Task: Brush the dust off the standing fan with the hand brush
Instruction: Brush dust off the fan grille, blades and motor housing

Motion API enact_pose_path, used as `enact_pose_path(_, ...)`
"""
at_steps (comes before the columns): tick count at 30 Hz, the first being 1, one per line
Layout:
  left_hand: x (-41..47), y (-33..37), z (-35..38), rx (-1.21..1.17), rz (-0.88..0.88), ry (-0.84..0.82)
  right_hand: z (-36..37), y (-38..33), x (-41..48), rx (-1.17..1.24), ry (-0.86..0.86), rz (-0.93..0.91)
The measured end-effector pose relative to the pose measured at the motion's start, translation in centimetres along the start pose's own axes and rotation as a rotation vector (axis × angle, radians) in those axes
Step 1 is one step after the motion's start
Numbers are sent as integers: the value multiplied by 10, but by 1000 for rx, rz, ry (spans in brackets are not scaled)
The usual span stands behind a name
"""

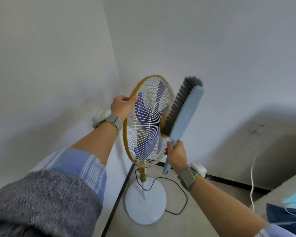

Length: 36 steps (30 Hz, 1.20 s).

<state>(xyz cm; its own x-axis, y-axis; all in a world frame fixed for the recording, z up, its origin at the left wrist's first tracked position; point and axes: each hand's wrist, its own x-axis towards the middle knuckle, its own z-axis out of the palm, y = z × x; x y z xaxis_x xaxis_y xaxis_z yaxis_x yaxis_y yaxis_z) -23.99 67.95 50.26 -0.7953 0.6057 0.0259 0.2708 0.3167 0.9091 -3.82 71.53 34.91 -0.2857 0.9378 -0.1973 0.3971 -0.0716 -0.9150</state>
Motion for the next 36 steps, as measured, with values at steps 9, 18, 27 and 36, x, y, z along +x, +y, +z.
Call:
enact_pose_path(9,7,9,14,54,15,80,-9,-15,-31,74,-260,-81)
enact_pose_path(18,-6,-1,20,47,69,151,-23,-7,30,-165,-182,-12)
enact_pose_path(27,-51,-41,17,3,-60,31,-12,-7,39,-252,-157,-107)
enact_pose_path(36,-69,-30,37,72,-247,-26,-27,-25,50,-75,-109,-94)
